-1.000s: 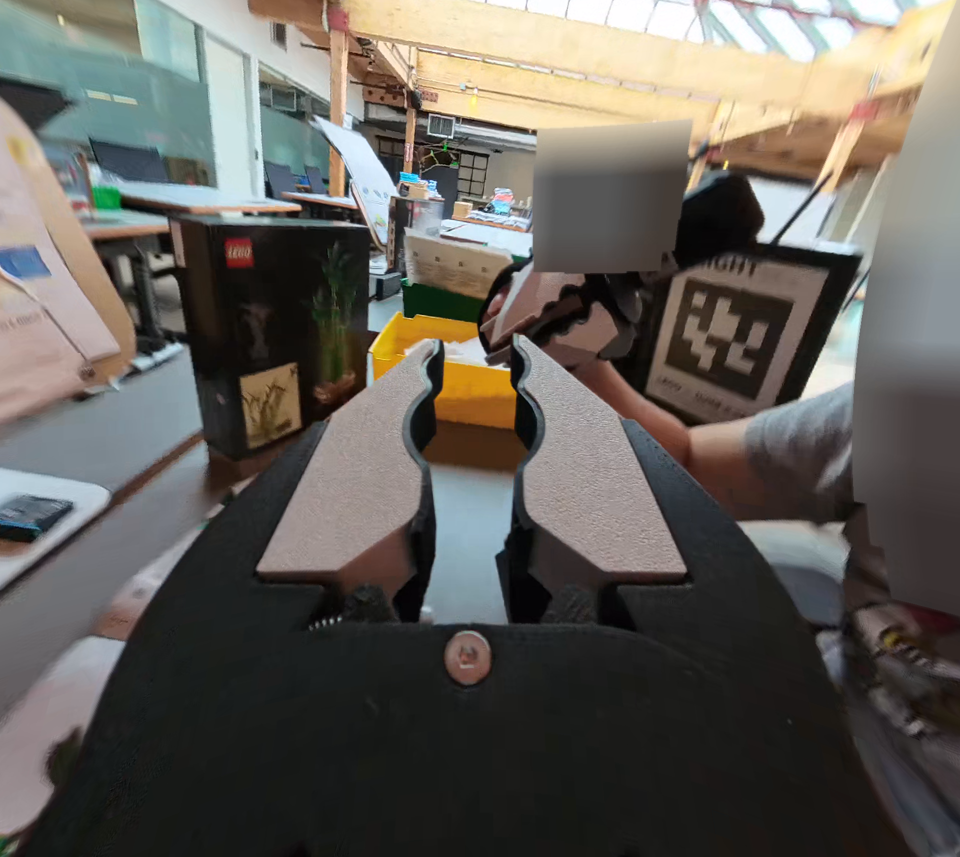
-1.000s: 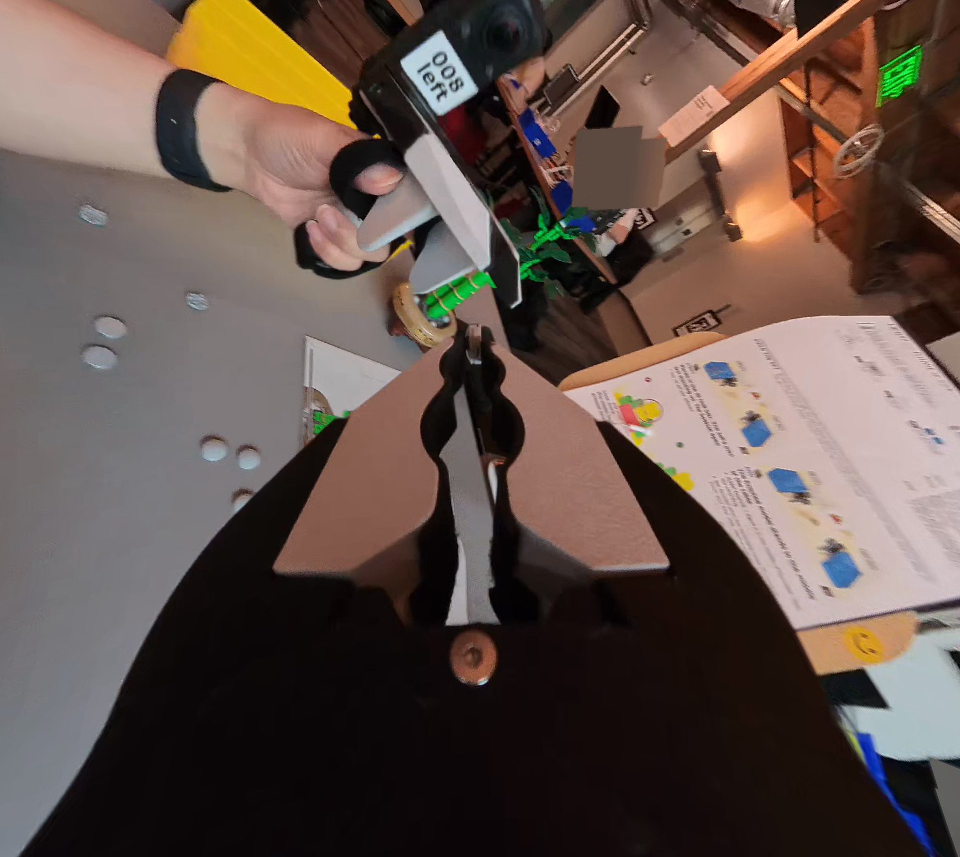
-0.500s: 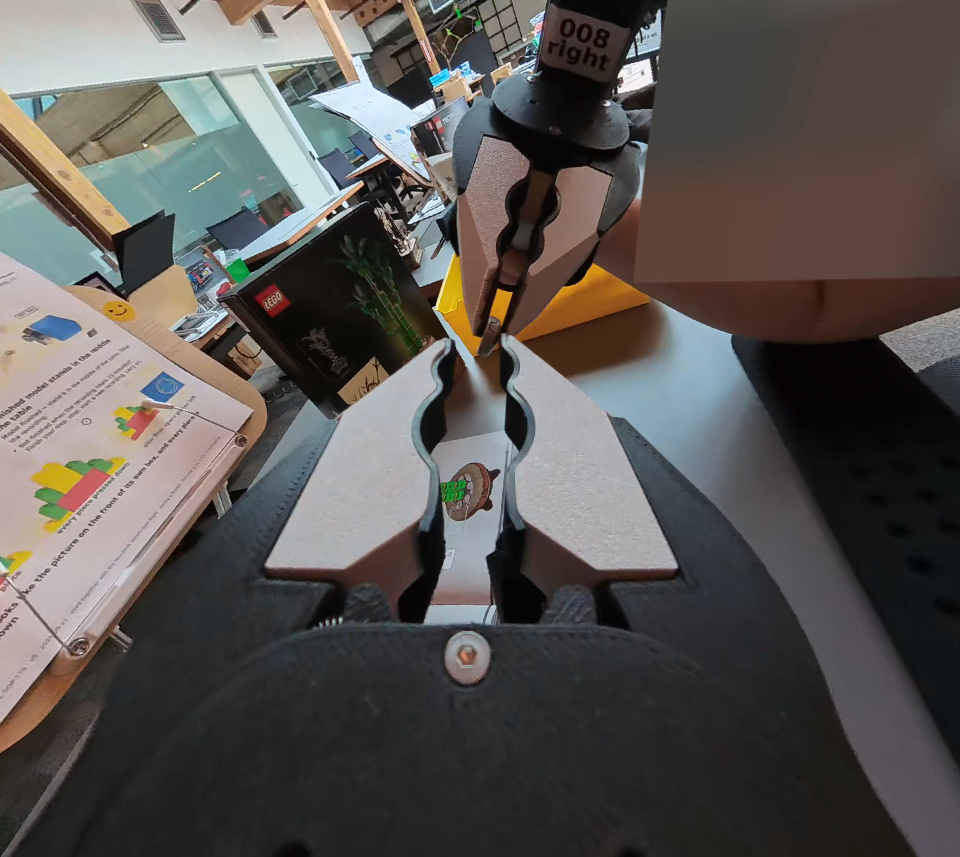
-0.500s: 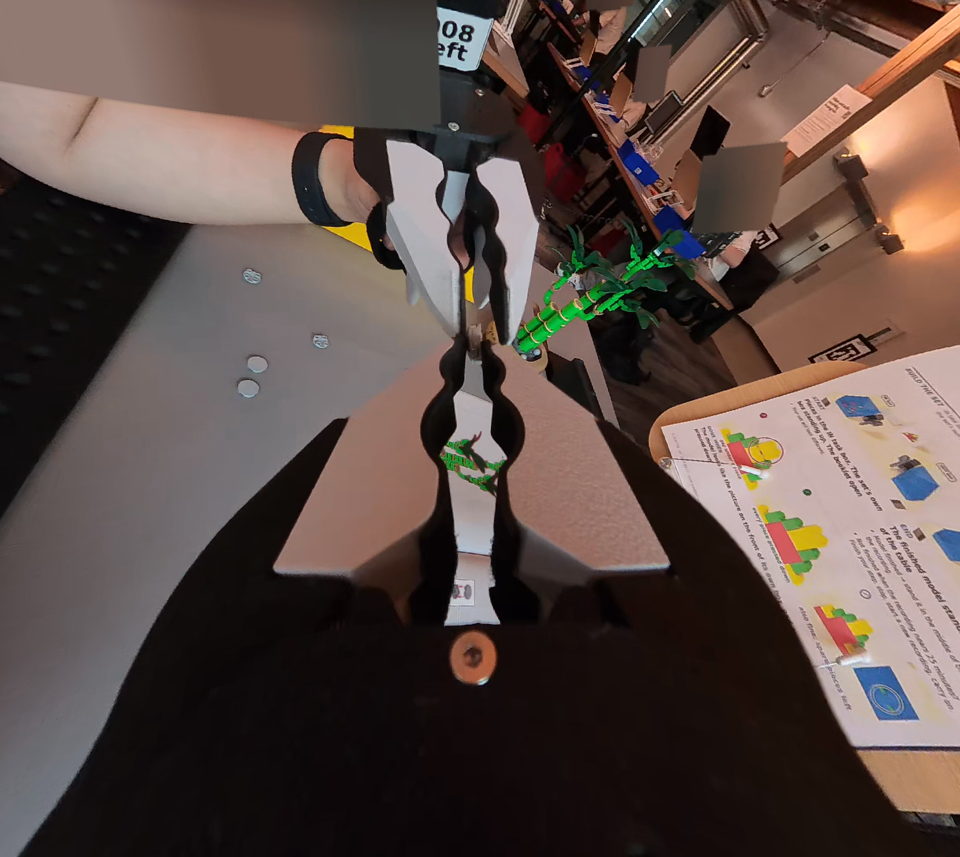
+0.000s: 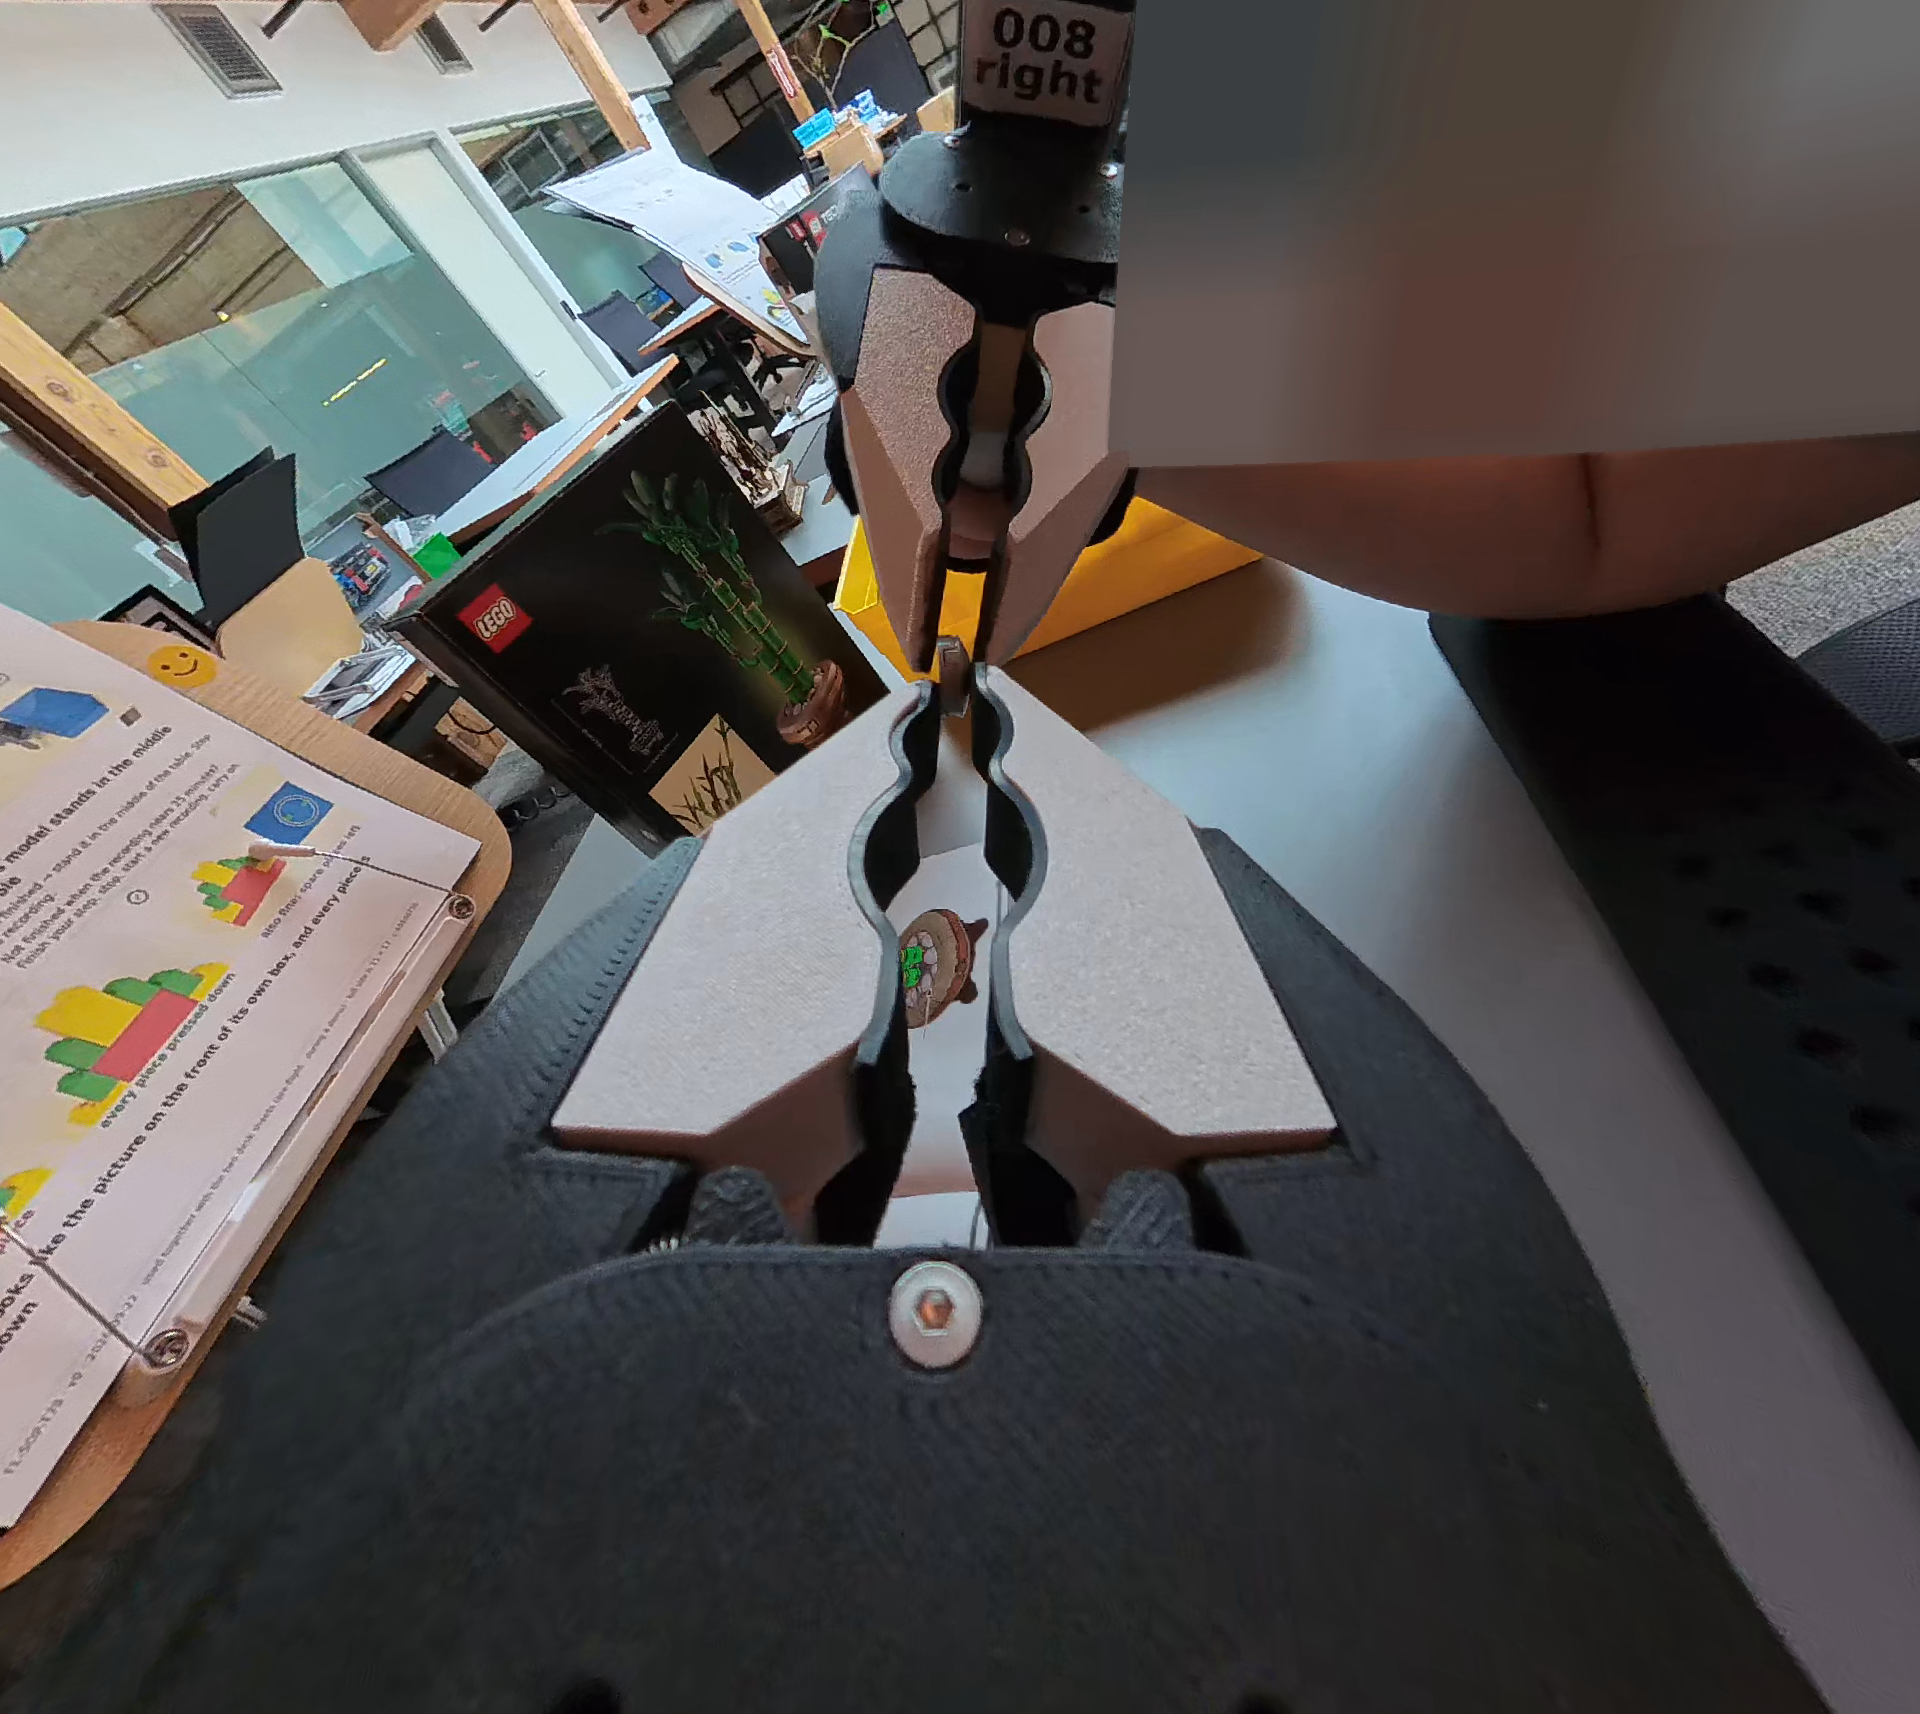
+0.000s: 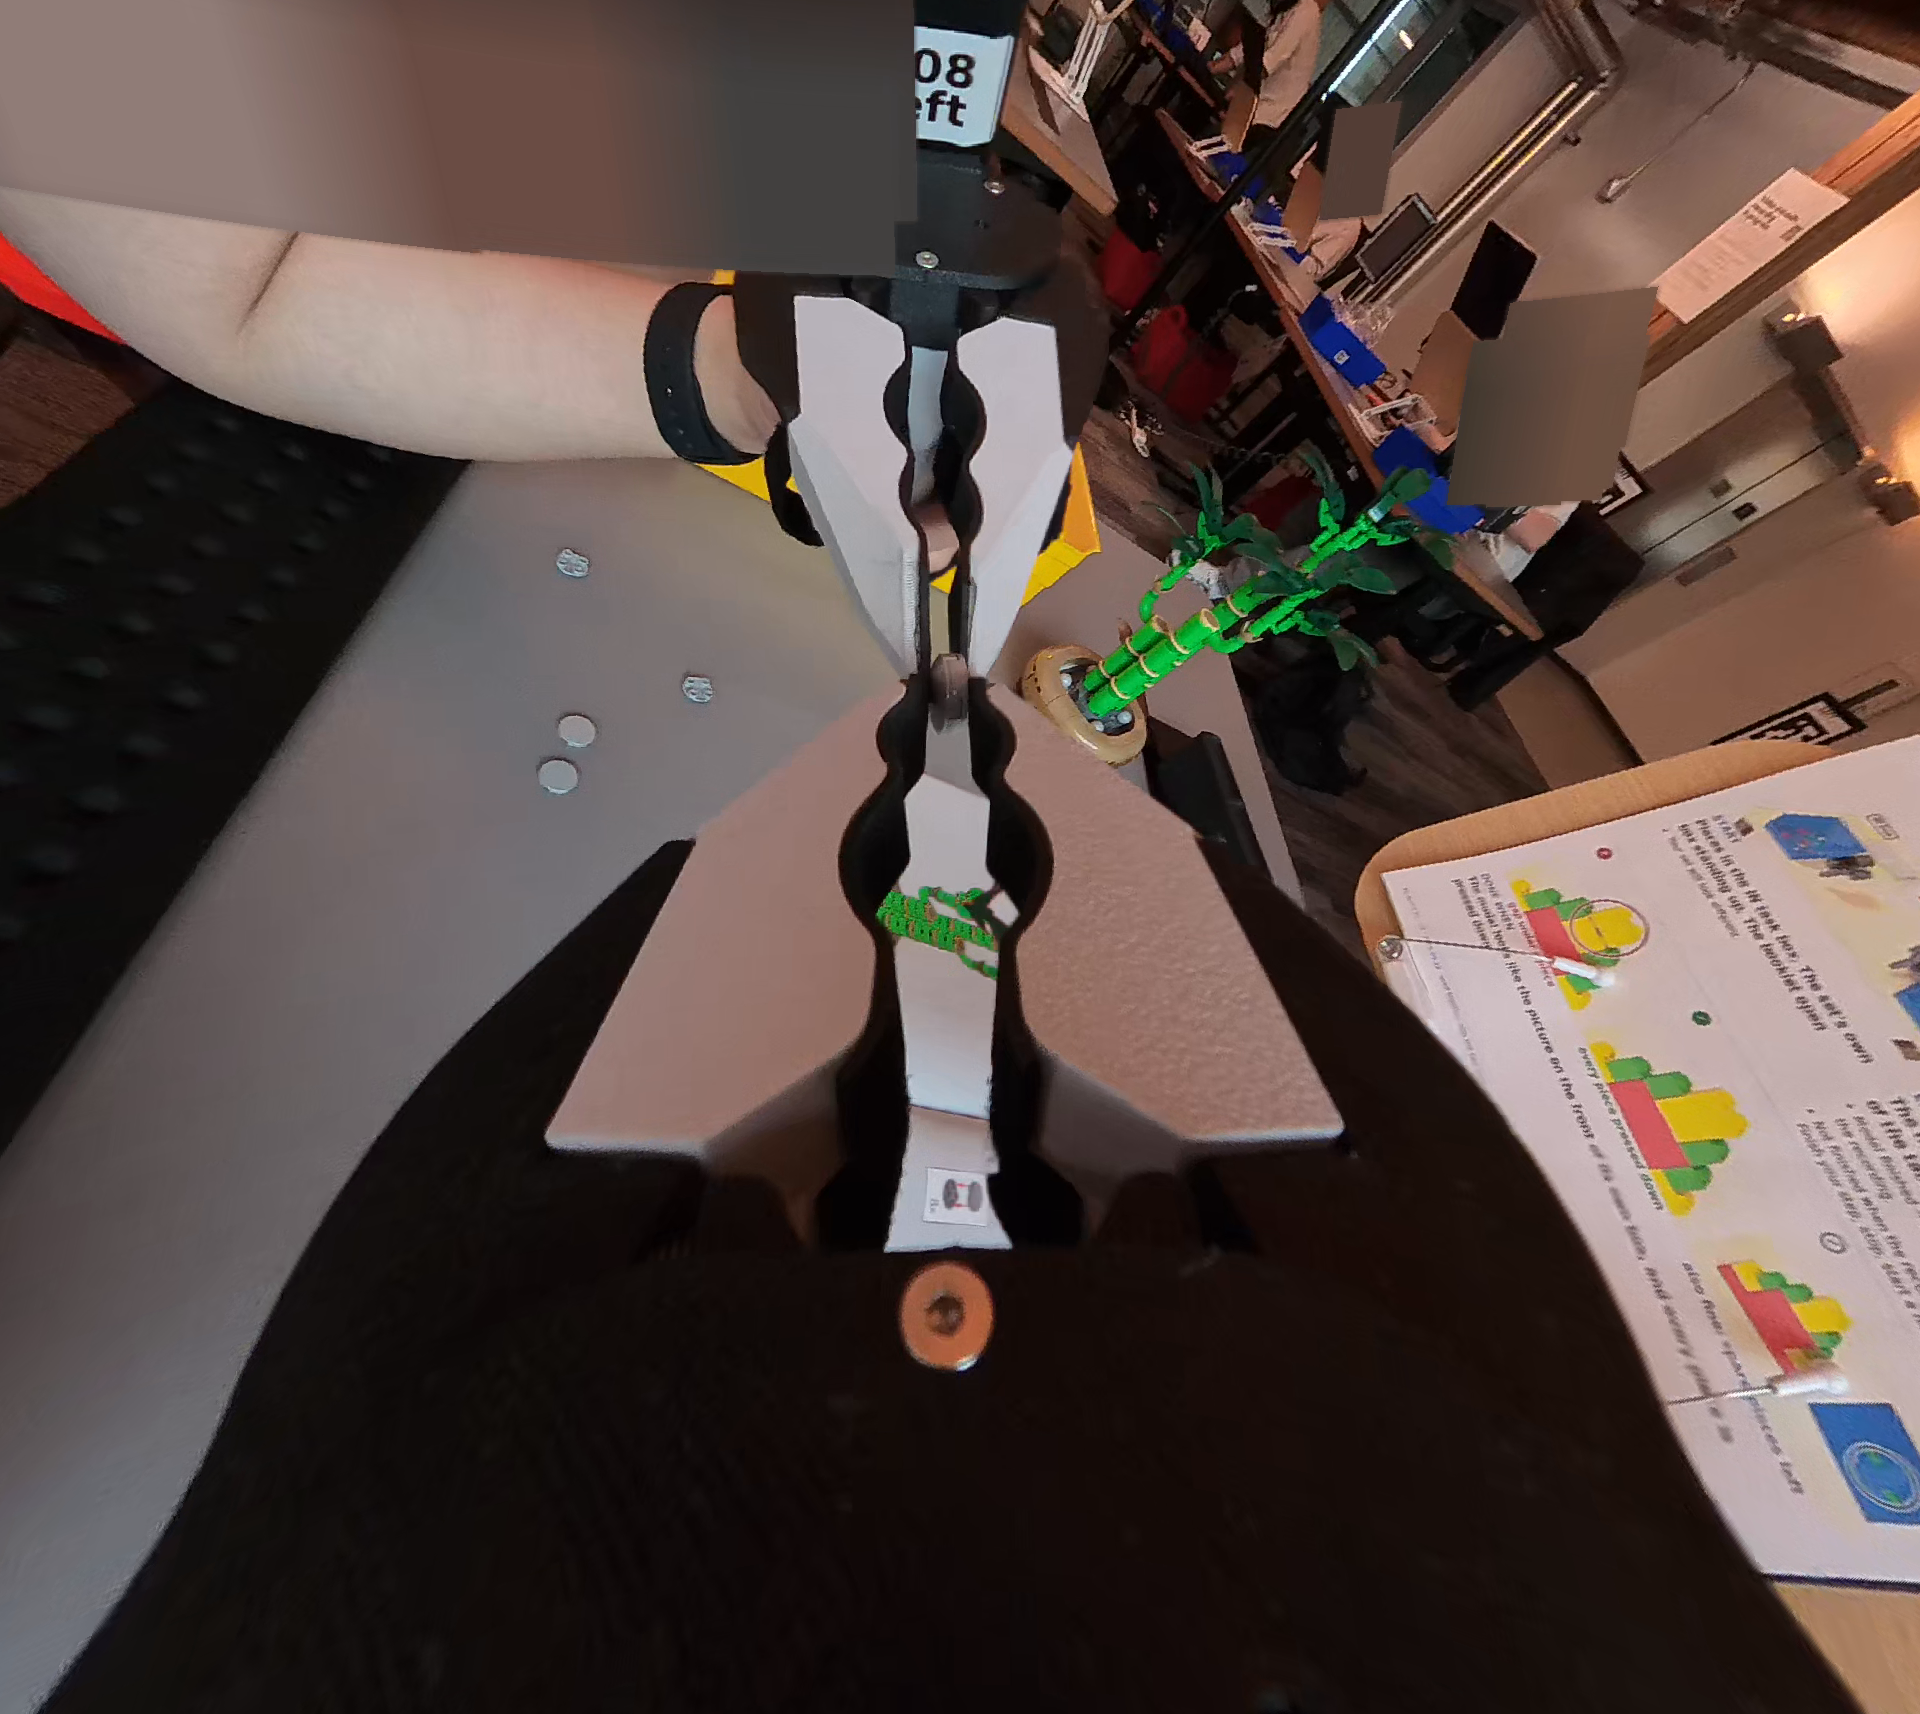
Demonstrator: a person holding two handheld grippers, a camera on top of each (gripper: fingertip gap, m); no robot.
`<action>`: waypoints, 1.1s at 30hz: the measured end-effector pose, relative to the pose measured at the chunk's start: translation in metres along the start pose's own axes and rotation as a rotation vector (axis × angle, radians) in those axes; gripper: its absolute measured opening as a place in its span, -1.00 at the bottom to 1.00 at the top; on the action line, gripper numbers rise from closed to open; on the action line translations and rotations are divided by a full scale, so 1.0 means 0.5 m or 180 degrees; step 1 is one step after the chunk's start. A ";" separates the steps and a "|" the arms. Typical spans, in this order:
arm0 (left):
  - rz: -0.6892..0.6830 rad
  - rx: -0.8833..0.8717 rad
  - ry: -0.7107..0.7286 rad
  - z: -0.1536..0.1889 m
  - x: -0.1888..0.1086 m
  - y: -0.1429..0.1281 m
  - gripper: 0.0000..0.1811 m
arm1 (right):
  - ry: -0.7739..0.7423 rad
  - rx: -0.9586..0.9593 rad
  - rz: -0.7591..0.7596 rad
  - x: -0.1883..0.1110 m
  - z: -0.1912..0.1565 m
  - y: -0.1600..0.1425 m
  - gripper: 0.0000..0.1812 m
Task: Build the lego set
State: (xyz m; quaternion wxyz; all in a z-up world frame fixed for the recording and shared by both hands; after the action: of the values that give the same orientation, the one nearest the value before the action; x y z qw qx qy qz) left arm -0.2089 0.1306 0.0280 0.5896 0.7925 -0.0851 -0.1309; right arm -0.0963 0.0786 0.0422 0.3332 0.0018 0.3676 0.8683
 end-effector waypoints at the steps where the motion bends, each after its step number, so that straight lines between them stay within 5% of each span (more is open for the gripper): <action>1: -0.0002 -0.0021 -0.0014 0.000 -0.001 0.001 -0.97 | -0.0026 -0.0049 0.0000 0.000 0.000 0.002 -0.93; 33: -0.0054 0.0086 -0.0188 0.019 -0.012 0.007 -0.97 | 0.0169 -0.0103 0.0051 0.007 -0.016 0.011 -0.94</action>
State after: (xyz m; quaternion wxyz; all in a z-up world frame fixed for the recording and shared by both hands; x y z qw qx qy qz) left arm -0.2175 0.1229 0.0293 0.5750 0.7968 -0.0974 -0.1580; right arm -0.1044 0.0727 0.0389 0.3163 -0.0237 0.3622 0.8765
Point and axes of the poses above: each gripper's, where its closed fingertips meet, x out along the fingers, y out of its top, z = x × y across the jaws, the point moved 7 cm from there along -x, back along the fingers, and after that the axes turned 12 degrees about -x, right-handed, at the moved point
